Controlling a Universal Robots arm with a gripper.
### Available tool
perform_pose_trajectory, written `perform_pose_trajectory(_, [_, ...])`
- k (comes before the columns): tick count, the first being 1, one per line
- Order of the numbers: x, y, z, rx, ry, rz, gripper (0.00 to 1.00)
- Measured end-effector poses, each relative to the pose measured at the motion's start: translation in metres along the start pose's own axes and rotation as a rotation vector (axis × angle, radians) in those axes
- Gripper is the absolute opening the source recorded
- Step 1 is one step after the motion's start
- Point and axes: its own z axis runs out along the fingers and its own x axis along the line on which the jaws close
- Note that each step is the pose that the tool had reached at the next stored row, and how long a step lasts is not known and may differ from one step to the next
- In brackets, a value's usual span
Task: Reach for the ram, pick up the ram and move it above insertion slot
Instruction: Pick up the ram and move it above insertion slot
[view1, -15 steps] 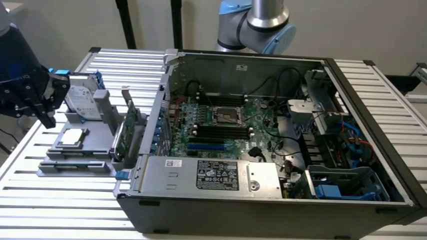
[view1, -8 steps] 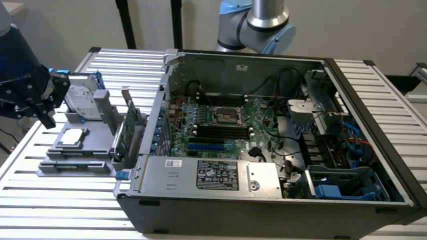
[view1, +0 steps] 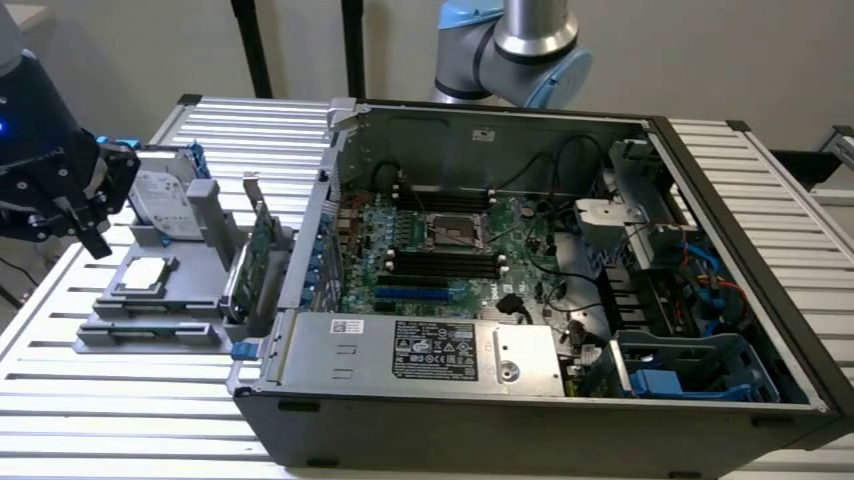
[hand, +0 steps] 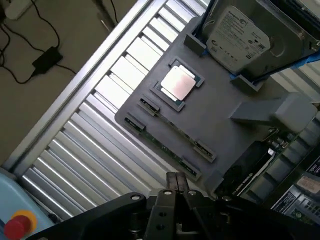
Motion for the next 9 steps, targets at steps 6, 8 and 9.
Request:
perform_pose_trajectory(6, [0.0,-0.0001,0.001,0.0001,0.0041,-0.109,0.11])
perform_pose_trajectory(8, [0.0,-0.0001,0.0013,0.0,0.0055,-0.145,0.11])
perform_pose_trajectory(9, [0.0,-0.0001,0.0015,0.0,0.0062,-0.163,0.11])
